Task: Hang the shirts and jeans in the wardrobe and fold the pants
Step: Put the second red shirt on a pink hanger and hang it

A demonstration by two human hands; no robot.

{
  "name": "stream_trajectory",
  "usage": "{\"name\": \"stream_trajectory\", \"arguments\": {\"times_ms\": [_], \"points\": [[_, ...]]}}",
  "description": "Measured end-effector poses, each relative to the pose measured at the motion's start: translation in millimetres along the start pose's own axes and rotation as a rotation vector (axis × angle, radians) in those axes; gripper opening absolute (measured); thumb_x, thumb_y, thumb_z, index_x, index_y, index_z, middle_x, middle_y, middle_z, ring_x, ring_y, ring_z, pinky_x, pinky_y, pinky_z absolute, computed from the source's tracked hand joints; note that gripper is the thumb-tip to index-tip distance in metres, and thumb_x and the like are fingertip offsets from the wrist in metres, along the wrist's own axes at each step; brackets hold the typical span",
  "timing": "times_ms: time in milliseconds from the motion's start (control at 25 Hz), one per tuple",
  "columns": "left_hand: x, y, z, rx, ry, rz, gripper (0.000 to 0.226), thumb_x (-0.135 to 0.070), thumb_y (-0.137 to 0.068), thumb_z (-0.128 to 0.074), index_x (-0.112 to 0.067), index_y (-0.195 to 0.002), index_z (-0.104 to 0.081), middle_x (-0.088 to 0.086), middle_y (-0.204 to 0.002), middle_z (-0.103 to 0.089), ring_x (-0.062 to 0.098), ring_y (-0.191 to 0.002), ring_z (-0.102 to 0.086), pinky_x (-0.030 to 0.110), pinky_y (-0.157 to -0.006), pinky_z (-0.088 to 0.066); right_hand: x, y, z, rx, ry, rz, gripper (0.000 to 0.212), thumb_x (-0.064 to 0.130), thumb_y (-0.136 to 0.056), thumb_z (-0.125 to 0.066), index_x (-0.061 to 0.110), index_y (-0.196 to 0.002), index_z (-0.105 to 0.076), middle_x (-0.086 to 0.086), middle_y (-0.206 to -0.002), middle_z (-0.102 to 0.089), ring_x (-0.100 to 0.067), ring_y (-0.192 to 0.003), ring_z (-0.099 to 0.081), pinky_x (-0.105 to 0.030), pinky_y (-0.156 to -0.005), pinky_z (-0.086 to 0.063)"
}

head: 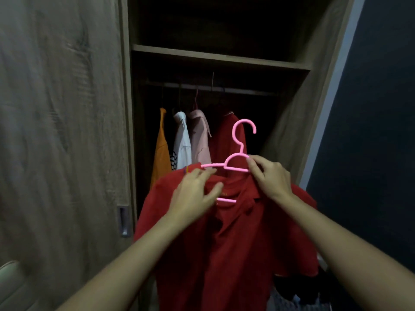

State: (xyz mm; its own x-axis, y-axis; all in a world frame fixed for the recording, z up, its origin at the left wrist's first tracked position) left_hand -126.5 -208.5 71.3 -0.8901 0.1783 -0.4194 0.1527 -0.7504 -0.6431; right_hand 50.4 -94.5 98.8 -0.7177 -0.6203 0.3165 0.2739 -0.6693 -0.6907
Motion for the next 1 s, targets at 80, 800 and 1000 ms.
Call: {"name": "stream_trajectory", "arguments": {"times_ms": [80,800,1000], "points": [[19.8,-6.0,25.3,-0.189,-0.140,-0.015,0.058,-0.056,-0.081,-0.041,-0.020,-0.123,-0.058,0.008,-0.120,-0.056,0.029,-0.107,-0.053,0.043,-0.086,-0.046,-0.8,-2.6,10.3,-0.035,-0.092,0.010,0.045,0.063,-0.085,-0.034,0.039,-0.109,-0.063,0.004,-0.092,-0.072,-0.023,-0.097,-0.065,-0.032,-0.075,-0.044],[53.0,-36.5,64.8,-0.004,0.214,-0.093,0.025,-0.027,-0.080,-0.074,-0.021,-0.104,-0.072,-0.030,-0.087,-0.067,-0.008,-0.082,-0.062,0.014,-0.072,-0.046,12.6,-12.7,22.1,0.183,-0.094,0.232,0.042,0.052,-0.092,-0.032,0.035,-0.120,-0.058,0.014,-0.123,-0.062,-0.008,-0.115,-0.056,-0.031,-0.091,-0.044],[51.4,-40.3,73.8,0.048,0.220,-0.130,0.026,-0.023,-0.079,-0.074,-0.023,-0.105,-0.071,-0.023,-0.087,-0.070,-0.009,-0.083,-0.062,0.011,-0.074,-0.046,5.8,-16.2,21.0,0.305,-0.450,0.175,0.023,0.024,-0.093,-0.055,0.025,-0.114,-0.063,0.010,-0.111,-0.066,-0.001,-0.106,-0.059,-0.026,-0.096,-0.044]]}}
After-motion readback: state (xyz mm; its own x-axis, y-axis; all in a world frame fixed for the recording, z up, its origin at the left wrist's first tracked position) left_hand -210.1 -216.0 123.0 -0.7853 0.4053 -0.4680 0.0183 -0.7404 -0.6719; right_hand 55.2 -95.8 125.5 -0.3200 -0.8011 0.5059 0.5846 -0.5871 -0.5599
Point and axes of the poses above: each hand's wrist, its own y-axis away from the middle knuckle, its own z-axis out of the back of the hand, x = y × z, the point moved 5 cm from there along -y, towards the middle knuckle
